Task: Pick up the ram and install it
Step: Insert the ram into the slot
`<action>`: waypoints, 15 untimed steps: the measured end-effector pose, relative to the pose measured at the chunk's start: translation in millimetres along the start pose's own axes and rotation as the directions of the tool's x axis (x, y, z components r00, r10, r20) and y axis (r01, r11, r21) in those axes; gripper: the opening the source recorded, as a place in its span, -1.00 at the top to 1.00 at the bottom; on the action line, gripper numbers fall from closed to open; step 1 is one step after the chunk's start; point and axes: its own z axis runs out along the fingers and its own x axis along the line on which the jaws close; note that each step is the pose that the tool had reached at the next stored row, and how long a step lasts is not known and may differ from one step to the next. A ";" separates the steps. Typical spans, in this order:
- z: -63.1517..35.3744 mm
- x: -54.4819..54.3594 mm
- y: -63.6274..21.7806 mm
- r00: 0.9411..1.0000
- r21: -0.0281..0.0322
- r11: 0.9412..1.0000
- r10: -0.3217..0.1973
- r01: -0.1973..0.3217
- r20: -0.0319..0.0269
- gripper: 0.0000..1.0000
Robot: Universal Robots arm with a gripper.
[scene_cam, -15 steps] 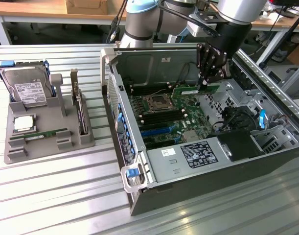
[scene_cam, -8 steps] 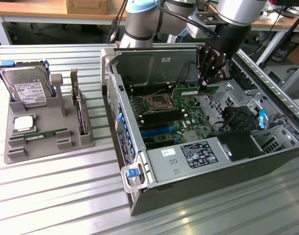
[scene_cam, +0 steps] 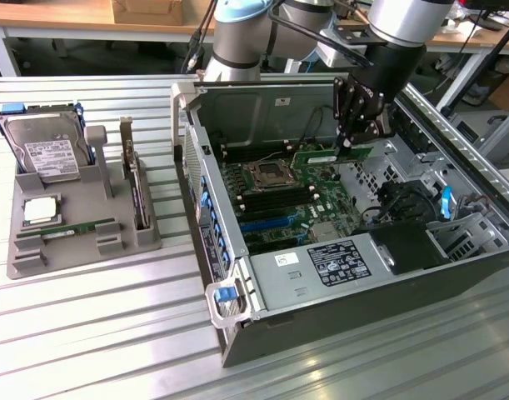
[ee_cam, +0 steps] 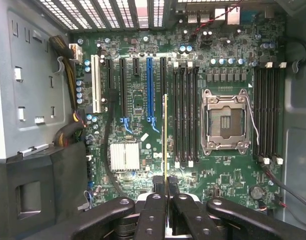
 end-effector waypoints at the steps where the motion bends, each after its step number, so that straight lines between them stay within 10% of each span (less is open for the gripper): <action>1: 0.4 0.0 0.0 1.000 0.000 1.000 0.000 0.000 0.000 0.76; 15: 5.3 -0.1 0.0 1.000 0.000 1.000 0.000 0.000 0.000 0.76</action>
